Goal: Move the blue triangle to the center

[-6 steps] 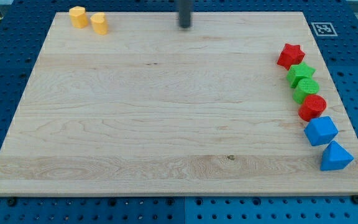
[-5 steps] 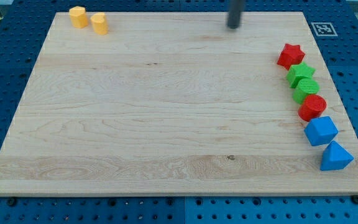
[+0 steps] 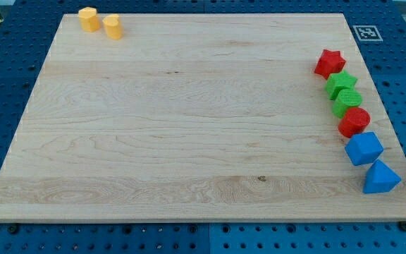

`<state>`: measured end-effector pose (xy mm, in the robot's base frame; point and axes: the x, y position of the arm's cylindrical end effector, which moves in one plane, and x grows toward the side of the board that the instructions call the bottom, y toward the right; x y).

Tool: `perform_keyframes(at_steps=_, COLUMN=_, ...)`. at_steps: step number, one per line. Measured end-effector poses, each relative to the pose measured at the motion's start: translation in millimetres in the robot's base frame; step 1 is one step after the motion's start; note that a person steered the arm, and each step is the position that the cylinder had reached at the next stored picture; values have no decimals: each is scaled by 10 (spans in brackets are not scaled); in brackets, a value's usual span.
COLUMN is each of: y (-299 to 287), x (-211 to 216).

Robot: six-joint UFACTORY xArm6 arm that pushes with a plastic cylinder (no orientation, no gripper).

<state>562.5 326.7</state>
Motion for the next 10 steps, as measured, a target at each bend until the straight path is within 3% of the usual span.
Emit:
perform_keyframes(at_steps=1, y=-34, x=101)
perform_keyframes(at_steps=5, y=-1053, x=157)
perform_keyframes(at_steps=10, y=-1202, x=396)
